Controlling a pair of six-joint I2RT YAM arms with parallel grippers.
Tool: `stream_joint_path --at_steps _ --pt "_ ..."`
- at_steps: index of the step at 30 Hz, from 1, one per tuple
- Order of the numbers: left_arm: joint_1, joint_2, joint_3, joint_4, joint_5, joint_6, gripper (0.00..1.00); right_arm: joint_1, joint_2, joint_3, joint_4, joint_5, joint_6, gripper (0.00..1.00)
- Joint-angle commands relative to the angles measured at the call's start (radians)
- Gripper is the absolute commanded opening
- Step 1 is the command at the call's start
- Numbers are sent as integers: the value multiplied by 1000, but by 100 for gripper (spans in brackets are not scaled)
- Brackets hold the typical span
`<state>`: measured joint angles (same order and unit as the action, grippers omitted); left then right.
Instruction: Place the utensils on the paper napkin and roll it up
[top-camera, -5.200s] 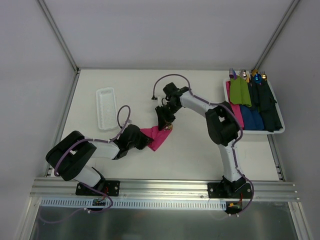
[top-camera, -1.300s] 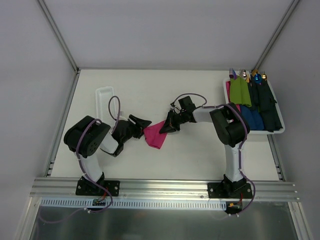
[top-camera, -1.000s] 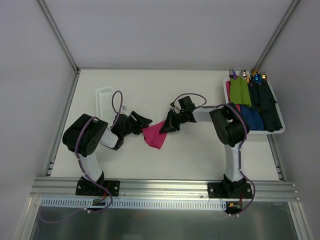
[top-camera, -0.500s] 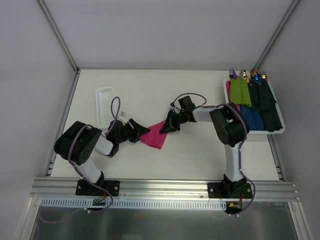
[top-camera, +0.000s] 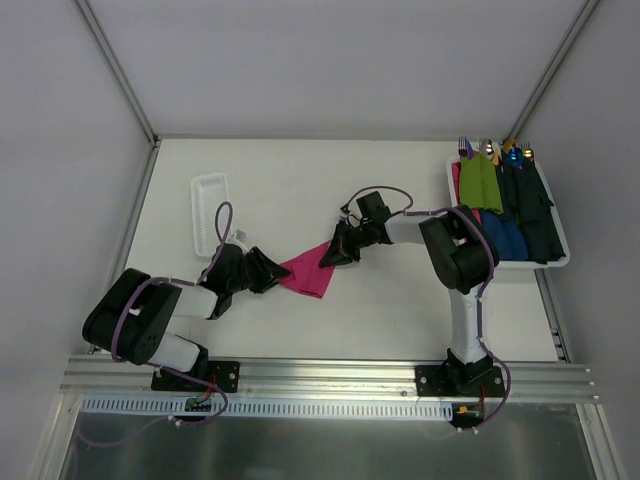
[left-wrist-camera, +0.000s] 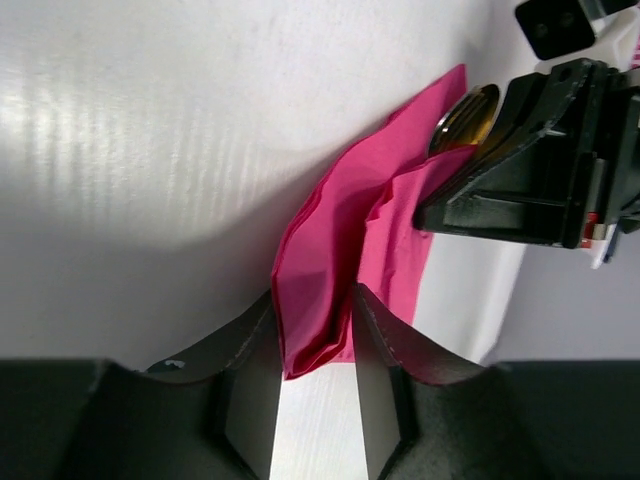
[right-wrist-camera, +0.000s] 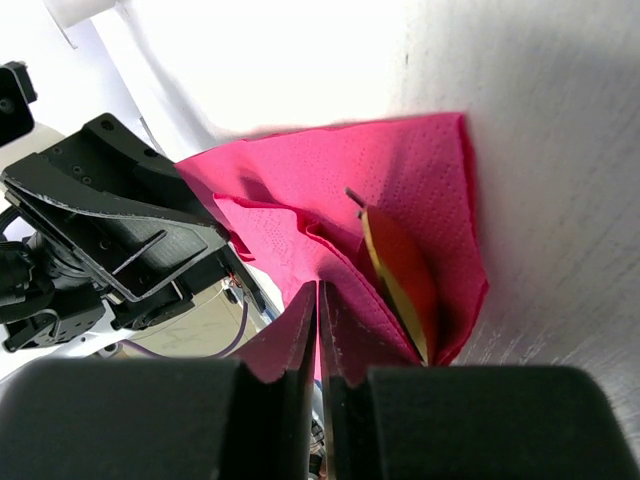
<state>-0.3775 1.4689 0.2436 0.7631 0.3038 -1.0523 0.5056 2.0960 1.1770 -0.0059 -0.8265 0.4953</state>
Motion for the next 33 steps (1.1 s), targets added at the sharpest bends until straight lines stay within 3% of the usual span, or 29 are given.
stream_joint_path --at_steps 1,10,16,21,28,33 --pt "5 -68 9 -174 -68 72 31 -4 52 -14 -100 144 -70 7" --pt "3 -47 51 -183 -61 110 25 -1 58 -5 -105 139 -72 7" --pt "5 -4 46 -93 -60 98 34 -1 61 -4 -108 136 -75 6" --pt "5 34 39 -22 -61 83 34 -1 62 -2 -108 136 -75 6" --pt "5 42 -3 110 -48 43 20 1 62 1 -120 145 -84 6" --pt "0 -13 36 65 6 47 8 2 65 1 -123 147 -86 5"
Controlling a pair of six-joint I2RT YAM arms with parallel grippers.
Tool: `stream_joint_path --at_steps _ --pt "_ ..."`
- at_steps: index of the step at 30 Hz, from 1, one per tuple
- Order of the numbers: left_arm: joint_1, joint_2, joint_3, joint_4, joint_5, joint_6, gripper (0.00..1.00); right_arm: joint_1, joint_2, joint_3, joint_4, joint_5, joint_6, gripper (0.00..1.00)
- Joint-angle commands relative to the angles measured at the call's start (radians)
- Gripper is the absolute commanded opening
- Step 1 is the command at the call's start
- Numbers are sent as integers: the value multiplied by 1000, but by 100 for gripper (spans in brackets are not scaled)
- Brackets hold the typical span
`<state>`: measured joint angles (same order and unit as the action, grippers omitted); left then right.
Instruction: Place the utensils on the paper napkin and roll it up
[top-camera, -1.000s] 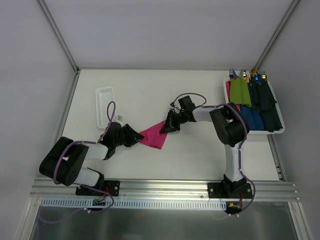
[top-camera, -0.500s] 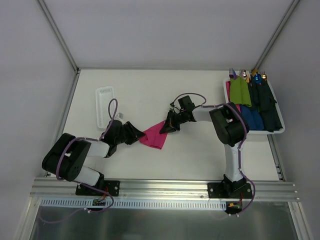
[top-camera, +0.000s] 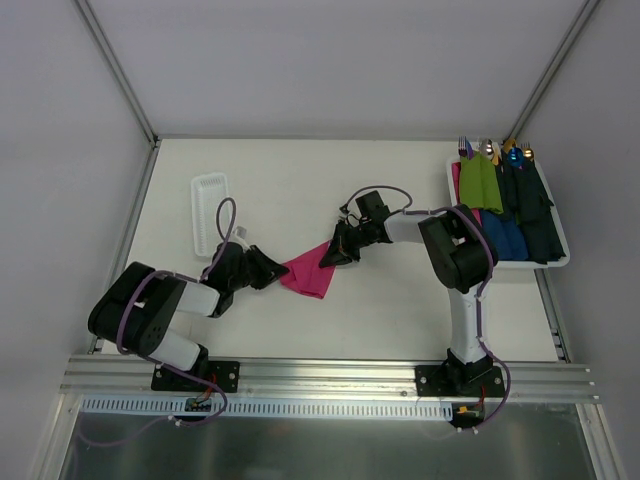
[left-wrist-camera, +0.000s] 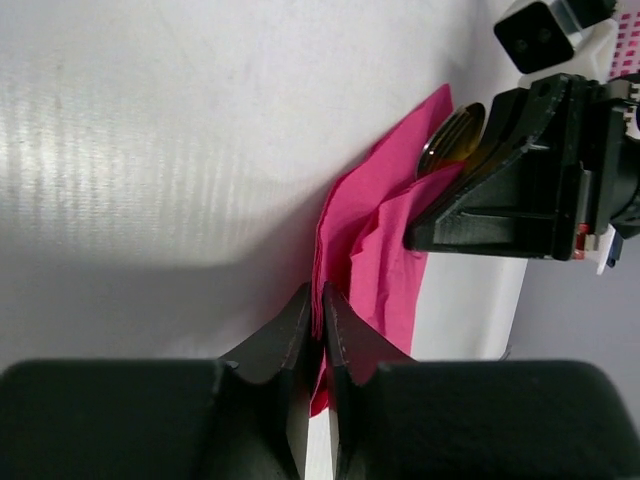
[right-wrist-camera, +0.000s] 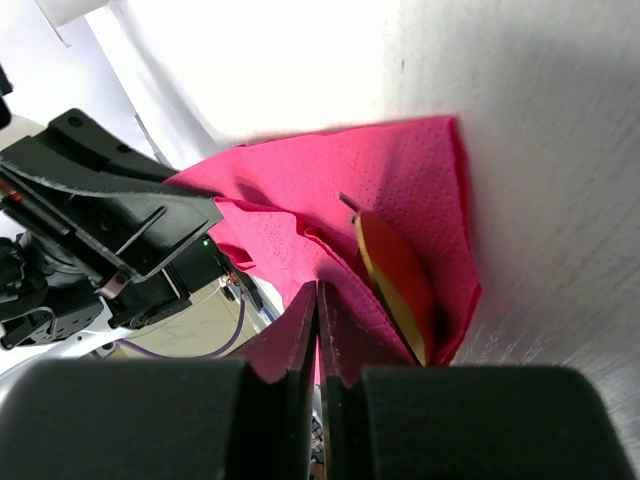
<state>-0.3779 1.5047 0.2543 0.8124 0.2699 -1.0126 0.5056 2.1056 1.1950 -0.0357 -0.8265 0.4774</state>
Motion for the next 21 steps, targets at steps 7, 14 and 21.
stream_joint_path --at_steps 7,14,21 --pt "-44 -37 112 -4 109 11 0 4 59 -15 -98 156 -68 3" --pt "-142 55 183 68 121 -37 0 4 57 -14 -102 164 -72 1" --pt "-205 175 204 211 123 -127 0 5 59 -15 -105 170 -71 0"
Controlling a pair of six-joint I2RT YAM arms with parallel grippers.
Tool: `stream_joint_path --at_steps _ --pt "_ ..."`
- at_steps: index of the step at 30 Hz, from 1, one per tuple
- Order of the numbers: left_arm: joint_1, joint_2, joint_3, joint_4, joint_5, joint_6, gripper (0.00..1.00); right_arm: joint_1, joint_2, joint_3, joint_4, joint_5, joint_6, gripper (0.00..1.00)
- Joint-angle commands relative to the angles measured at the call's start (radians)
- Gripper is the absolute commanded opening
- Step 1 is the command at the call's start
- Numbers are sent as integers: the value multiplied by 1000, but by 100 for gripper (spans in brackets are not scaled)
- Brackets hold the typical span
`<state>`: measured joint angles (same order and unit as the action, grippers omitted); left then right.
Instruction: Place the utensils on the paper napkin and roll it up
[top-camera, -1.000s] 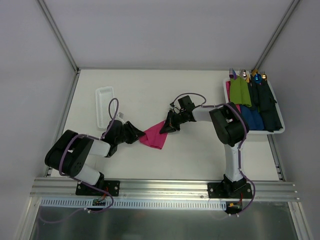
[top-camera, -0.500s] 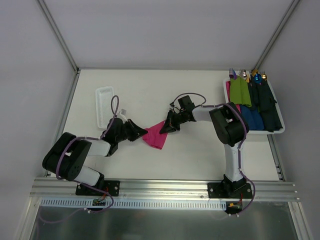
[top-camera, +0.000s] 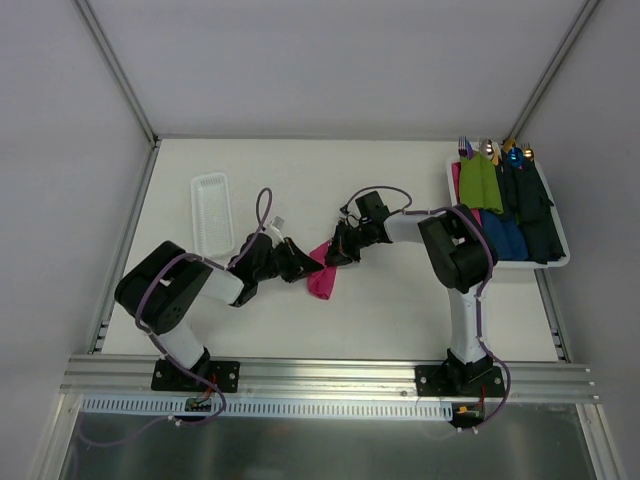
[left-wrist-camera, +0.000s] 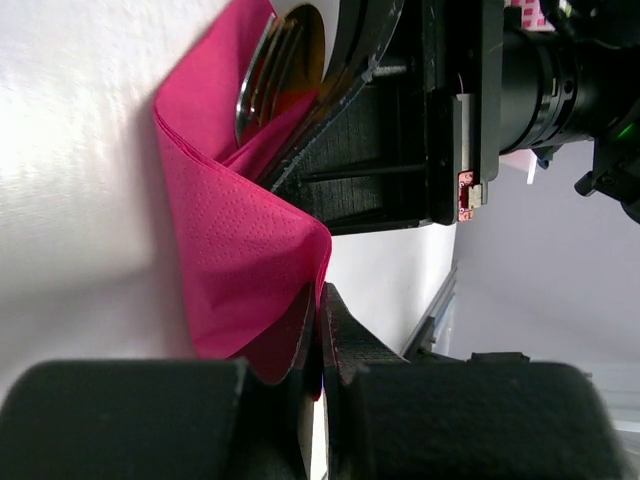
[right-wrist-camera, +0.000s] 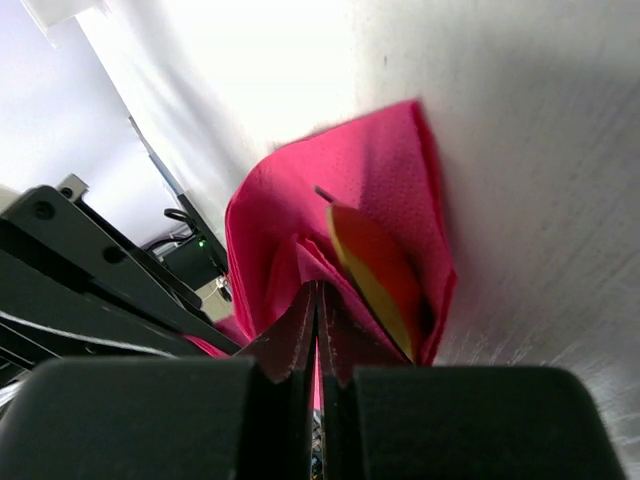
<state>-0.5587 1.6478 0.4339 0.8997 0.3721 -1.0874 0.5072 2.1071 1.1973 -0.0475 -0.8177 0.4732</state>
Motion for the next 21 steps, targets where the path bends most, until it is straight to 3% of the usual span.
stream_joint_path --at_steps 1,6,11,21 --pt "-35 53 25 158 21 -61 0 4 56 -19 -94 164 -68 0" --pt "-64 110 23 260 8 -117 0 2 57 -25 -95 172 -68 0" --pt "-95 159 35 260 -19 -123 0 2 59 -28 -95 176 -67 0" --pt "-129 162 55 -126 -125 -74 0 -10 44 7 -149 175 -114 1"
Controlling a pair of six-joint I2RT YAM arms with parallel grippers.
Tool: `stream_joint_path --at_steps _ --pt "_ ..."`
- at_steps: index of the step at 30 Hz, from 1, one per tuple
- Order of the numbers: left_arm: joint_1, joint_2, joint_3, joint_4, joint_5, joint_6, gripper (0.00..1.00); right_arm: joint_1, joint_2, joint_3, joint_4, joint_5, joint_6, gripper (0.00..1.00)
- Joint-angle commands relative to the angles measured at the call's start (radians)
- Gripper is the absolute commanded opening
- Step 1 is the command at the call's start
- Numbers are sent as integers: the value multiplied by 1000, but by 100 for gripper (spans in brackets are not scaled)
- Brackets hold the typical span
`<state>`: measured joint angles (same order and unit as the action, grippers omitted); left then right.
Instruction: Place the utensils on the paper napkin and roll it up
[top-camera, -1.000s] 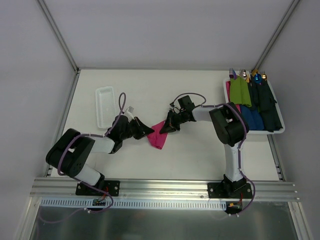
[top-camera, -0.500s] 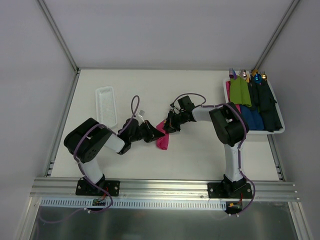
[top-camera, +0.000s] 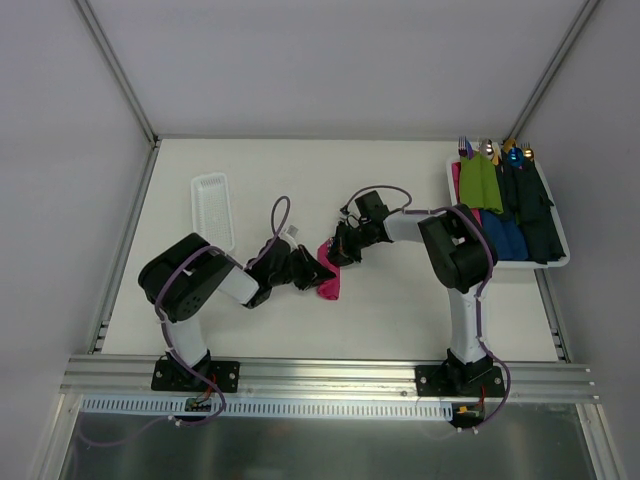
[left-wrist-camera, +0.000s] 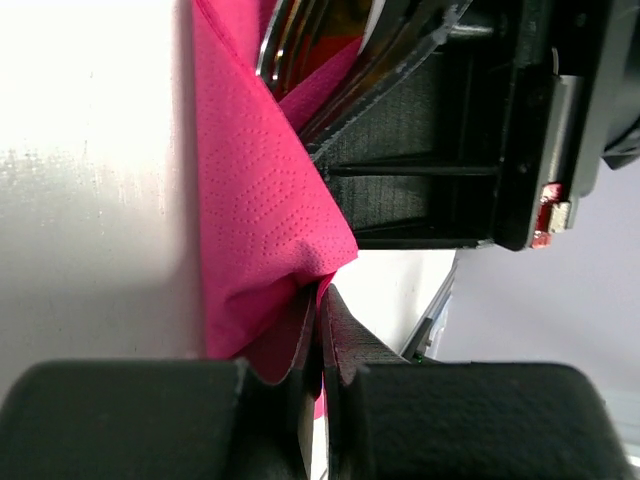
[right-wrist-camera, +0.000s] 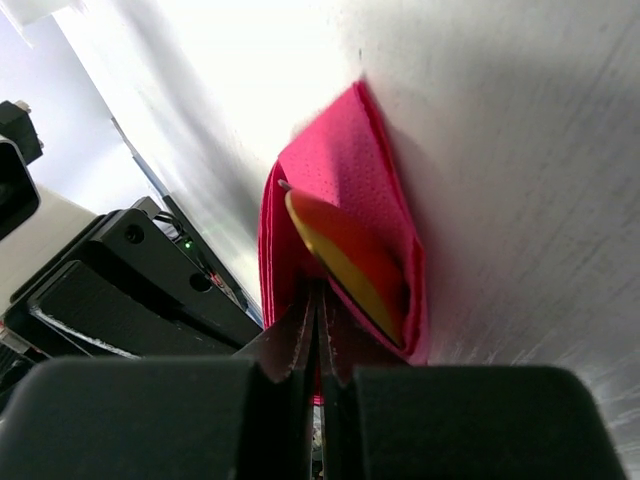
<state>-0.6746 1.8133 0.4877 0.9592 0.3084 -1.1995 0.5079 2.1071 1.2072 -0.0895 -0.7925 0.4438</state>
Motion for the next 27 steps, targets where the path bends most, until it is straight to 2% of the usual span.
stream_joint_path --at_steps 1,4,8,14,17,20,27 --pt "-13 -9 9 -261 -69 43 0 -19 36 2 -119 148 -91 2" --pt "-13 -17 21 -333 -89 58 0 -34 16 41 -173 138 -125 5" --pt "-11 -11 57 -466 -89 87 0 -54 -16 113 -258 128 -194 16" --pt "-11 -12 92 -569 -104 133 0 -91 -45 218 -396 105 -316 22" --pt "-10 1 115 -602 -89 159 0 -106 -52 247 -446 85 -376 22" --pt "-5 6 132 -612 -77 207 0 -108 -78 227 -447 76 -425 17" --pt "43 1 187 -709 -28 366 0 -97 -68 174 -397 -11 -430 13"
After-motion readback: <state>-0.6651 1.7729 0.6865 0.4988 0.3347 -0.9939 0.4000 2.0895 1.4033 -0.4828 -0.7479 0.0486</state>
